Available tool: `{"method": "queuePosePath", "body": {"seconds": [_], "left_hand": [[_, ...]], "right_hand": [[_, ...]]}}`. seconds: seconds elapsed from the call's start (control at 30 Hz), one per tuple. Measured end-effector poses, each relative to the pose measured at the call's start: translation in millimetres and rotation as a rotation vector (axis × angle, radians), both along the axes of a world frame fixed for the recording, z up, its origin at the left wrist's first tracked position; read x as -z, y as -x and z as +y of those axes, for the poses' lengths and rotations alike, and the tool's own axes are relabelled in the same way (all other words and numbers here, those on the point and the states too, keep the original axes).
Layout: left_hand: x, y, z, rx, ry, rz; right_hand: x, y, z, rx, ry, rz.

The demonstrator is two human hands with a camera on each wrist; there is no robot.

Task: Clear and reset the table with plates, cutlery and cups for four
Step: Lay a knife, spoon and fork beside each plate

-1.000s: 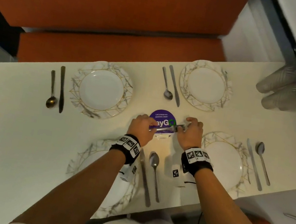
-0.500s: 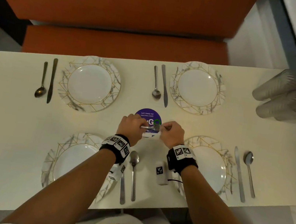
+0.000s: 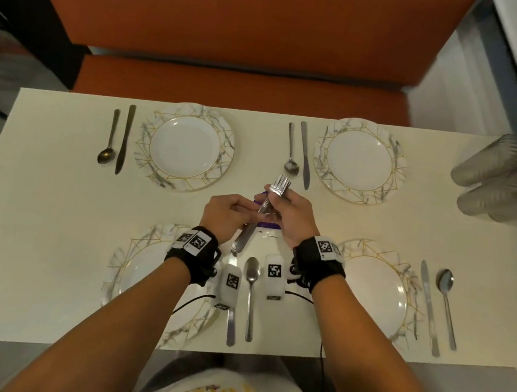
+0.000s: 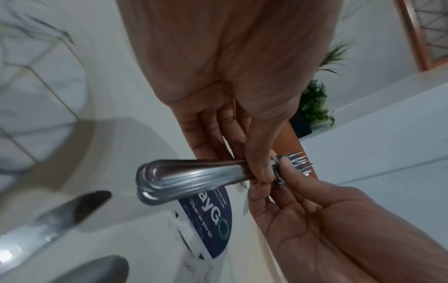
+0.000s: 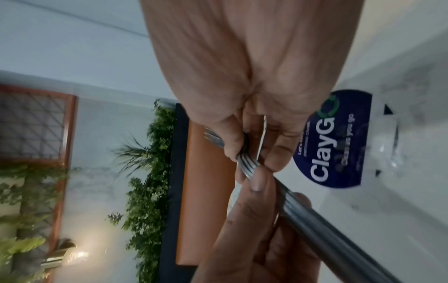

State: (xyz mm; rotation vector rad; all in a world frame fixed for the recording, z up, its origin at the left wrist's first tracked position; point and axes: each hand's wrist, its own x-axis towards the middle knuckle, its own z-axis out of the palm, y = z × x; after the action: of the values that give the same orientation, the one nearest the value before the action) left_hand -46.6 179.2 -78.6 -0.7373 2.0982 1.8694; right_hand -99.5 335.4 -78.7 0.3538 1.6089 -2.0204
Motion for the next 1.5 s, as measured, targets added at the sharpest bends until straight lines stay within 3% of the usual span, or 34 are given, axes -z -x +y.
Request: {"method": "queuePosePath", "body": {"seconds": [0.47, 0.63, 0.83, 1.03, 1.5], "left_hand": [[-9, -86, -111, -0.102, -0.112, -0.065], [-14, -112, -143, -0.188, -0.273, -0.026], [11, -142, -201, -0.391, -0.035, -0.068], [29, -178, -238, -0.303, 0.317, -0.26], [44, -193, -244, -0.118, 0.557, -0.338]], "right_hand": [[-11, -77, -110, -0.043, -0.035, 0.065], [-10, -95, -136, -0.006, -0.131, 0.06], [-5, -118, -158, -0.036, -0.123, 0.023], [4, -130, -171, -0.106, -0.162, 0.018], [17, -132, -167, -0.133, -0.195, 0.012]]}}
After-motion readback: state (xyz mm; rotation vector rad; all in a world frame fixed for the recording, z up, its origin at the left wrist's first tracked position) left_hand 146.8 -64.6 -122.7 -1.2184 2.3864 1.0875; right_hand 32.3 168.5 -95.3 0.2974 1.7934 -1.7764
